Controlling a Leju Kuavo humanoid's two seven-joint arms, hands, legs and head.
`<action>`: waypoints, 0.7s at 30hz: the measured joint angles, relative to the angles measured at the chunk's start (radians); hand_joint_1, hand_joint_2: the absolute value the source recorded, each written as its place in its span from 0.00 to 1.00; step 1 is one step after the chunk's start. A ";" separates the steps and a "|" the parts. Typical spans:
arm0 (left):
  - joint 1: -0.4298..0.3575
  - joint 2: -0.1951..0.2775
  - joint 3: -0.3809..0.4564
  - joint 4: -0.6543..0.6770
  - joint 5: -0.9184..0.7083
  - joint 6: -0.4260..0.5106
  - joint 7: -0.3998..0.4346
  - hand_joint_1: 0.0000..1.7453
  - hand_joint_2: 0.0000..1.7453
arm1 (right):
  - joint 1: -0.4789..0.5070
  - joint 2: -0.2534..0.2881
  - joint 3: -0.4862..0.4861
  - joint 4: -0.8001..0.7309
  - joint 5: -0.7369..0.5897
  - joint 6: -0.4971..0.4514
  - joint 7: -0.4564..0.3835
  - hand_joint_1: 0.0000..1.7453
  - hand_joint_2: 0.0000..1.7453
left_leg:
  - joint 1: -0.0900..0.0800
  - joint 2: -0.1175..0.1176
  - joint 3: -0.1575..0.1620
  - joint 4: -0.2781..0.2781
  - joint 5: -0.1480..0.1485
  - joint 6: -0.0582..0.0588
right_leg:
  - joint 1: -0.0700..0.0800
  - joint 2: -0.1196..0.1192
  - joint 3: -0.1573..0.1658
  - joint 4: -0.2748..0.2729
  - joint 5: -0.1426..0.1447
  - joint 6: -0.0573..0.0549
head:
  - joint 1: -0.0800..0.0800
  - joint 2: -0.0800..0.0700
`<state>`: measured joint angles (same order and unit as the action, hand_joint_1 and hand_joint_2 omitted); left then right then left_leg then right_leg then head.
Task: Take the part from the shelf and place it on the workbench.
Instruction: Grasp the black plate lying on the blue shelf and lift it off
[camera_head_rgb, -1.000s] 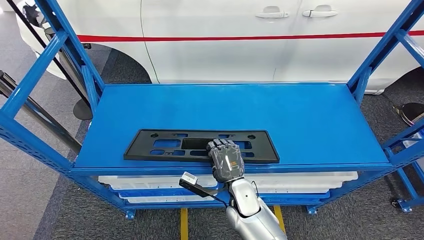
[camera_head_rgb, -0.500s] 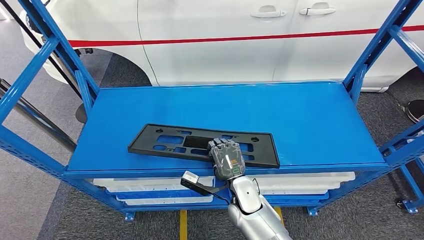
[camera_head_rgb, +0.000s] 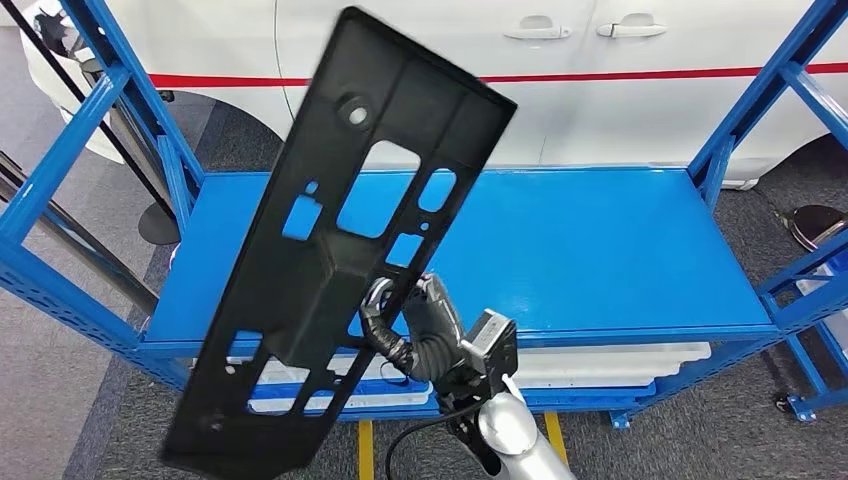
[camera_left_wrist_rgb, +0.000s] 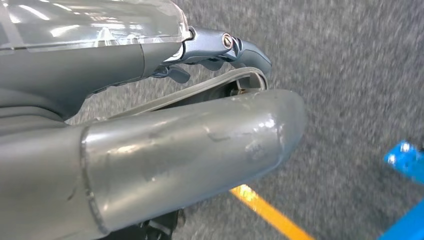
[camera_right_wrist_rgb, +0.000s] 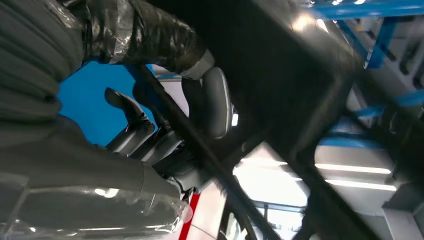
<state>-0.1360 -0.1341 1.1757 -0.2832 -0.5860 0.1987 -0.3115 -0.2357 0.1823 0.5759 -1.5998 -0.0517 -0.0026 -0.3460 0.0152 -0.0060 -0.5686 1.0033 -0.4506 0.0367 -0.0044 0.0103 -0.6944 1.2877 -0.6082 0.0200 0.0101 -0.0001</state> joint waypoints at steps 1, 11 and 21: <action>-0.001 0.002 0.000 0.000 0.000 0.000 0.000 0.00 0.00 | 0.011 -0.007 0.002 -0.026 -0.008 0.003 -0.002 1.00 1.00 | -0.001 -0.001 0.000 0.001 -0.001 0.000 | 0.000 -0.001 0.006 -0.012 0.020 -0.001 | 0.000 0.000; -0.033 0.002 -0.016 0.006 -0.004 0.027 -0.008 0.00 0.00 | 0.105 -0.068 0.011 -0.191 -0.148 0.047 -0.029 1.00 1.00 | -0.008 -0.002 -0.020 0.055 -0.045 -0.038 | 0.000 -0.008 0.124 -0.280 0.146 -0.048 | -0.001 0.000; -0.105 -0.044 -0.039 0.018 0.007 0.104 0.037 0.00 0.00 | 0.196 -0.106 0.012 -0.119 -0.207 0.062 -0.002 1.00 1.00 | -0.006 -0.001 -0.019 0.023 0.003 -0.039 | 0.003 -0.011 0.131 -0.270 0.132 -0.036 | -0.001 0.000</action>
<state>-0.2405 -0.1779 1.1370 -0.2649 -0.5788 0.3032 -0.2743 -0.0399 0.0761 0.5879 -1.7183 -0.2588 0.0598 -0.3485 0.0093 -0.0070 -0.5880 1.0264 -0.4476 -0.0025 -0.0009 -0.0007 -0.5630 1.0174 -0.4767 -0.0160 0.0093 -0.0004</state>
